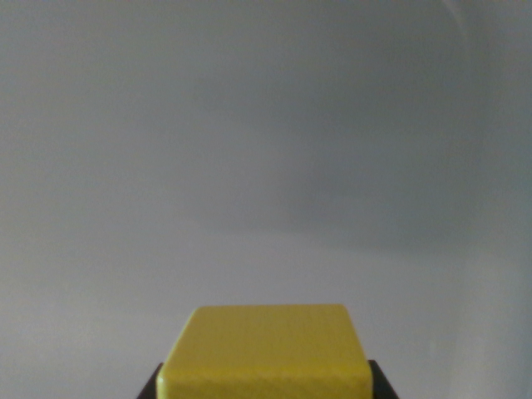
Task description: Pick yellow cube
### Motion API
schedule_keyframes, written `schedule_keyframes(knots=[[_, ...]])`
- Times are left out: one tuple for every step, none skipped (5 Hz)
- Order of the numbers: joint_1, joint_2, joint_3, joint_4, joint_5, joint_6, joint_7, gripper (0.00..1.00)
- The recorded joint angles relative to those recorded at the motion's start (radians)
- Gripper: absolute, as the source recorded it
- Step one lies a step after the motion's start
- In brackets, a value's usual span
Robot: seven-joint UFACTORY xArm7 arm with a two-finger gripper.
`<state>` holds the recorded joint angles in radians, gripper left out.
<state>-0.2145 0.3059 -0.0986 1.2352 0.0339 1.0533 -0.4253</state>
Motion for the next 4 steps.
schedule_keyframes(knots=[[0.0, 0.0, 0.0, 0.0, 0.0, 0.0, 0.0, 1.0], [0.0006, -0.017, -0.001, 0.03, -0.0023, 0.046, 0.001, 1.0], [0.0006, -0.017, -0.001, 0.03, -0.0023, 0.046, 0.001, 1.0], [0.0011, -0.033, -0.002, 0.058, -0.0045, 0.091, 0.003, 1.0]])
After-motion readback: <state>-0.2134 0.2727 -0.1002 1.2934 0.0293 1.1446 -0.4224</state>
